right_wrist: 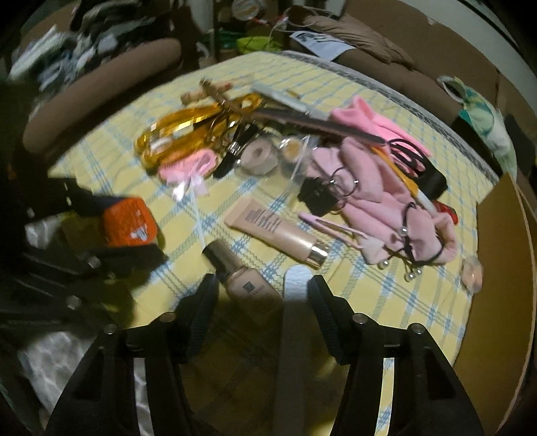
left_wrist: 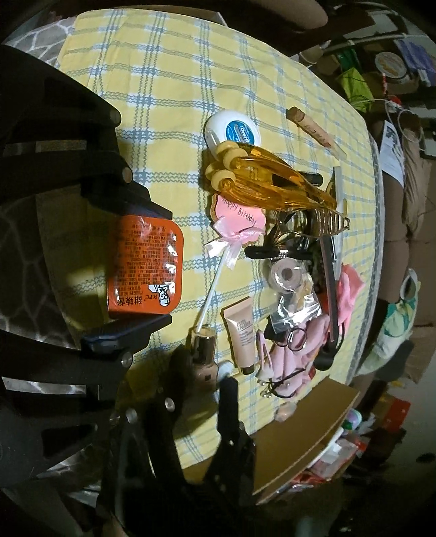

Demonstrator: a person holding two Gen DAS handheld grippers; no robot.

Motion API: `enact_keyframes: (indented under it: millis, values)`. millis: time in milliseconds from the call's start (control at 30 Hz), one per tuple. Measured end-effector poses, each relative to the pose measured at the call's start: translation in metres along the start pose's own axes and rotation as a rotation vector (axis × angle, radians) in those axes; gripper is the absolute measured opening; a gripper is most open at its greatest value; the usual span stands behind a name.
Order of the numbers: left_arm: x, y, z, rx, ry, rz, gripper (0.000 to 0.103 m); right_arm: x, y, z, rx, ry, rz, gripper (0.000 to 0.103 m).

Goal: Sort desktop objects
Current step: 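Grasp the orange KFC sauce packet with the left tool while the right tool grasps the foundation bottle, then carry both items to the cardboard tray and release them inside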

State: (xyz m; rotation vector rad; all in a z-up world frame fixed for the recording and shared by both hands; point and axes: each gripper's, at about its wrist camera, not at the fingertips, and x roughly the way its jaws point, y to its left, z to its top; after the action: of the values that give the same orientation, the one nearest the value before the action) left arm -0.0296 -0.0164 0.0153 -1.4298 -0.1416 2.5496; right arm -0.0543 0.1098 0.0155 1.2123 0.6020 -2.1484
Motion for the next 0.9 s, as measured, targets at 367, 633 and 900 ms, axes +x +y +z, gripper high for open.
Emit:
enact_keyframes:
  millis: [367, 633, 900]
  values:
    - [-0.008, -0.002, 0.002, -0.013, -0.021, -0.027, 0.050, -0.018, -0.007, -0.001, 0.099, -0.035, 0.034, 0.023]
    - [-0.048, -0.040, 0.023, 0.046, -0.093, -0.102, 0.050, -0.081, -0.046, -0.005, 0.280, -0.157, 0.060, 0.023]
    - [-0.071, -0.113, 0.058, 0.128, -0.121, -0.209, 0.050, -0.137, -0.114, -0.038, 0.433, -0.157, -0.021, 0.023]
